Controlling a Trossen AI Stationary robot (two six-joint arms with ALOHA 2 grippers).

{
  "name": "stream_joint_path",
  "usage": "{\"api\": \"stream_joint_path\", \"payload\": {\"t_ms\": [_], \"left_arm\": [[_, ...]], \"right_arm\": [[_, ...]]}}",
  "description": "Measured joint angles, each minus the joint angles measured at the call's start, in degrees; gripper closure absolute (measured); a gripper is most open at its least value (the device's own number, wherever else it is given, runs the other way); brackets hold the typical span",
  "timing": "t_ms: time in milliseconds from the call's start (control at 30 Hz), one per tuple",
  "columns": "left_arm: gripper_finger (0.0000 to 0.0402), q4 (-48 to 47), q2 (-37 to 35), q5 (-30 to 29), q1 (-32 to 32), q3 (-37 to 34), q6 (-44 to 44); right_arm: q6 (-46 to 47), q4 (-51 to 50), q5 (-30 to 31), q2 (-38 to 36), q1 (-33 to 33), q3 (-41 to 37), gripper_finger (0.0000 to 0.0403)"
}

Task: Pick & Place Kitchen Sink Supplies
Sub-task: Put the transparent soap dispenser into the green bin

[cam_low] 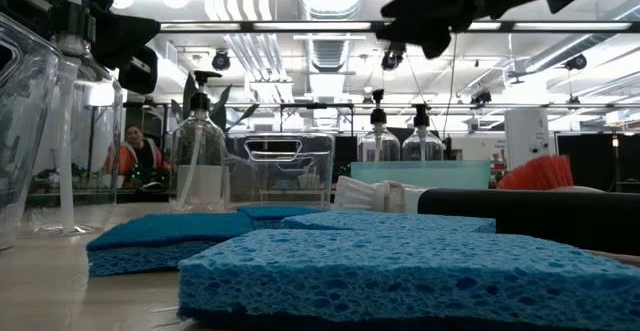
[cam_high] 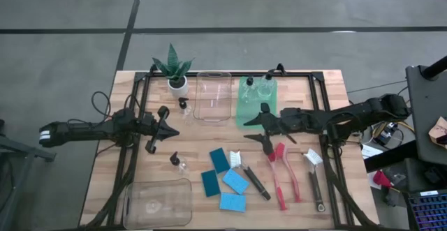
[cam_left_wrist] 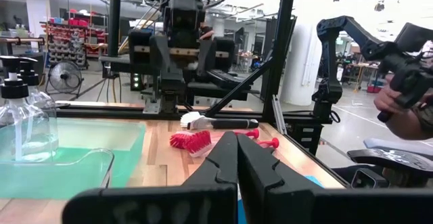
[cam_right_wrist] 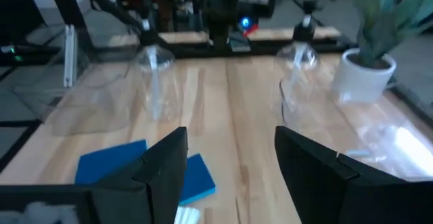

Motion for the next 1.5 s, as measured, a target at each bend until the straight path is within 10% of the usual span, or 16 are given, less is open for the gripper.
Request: {"api": "stream_joint_path", "payload": {"t_ms": [567, 833, 1100, 1500], "left_arm": [[0.0401, 0.7, 0.0, -0.3, 0.0, 0.0, 0.4], [0.0401, 2.4, 0.0, -0.4, 0.0, 0.7, -1.1], [0.0401, 10.5, 0.0, -1.8, 0.0, 1.4, -23.4], [0.0391, -1.6, 0.6, -14.2, 0.0, 5.4, -19.9]], "right_arm": [[-0.3, -0.4, 0.0, -4.9, 0.1, -2.4, 0.0385], [0.6, -1.0, 0.0, -7.4, 0.1, -4.8, 0.0394], [0.4, 0.1, 0.5, -9.8, 0.1, -7.9, 0.0394], [0.7, 0.6, 0.6, -10.0, 0.1, -9.6, 0.0394]]}}
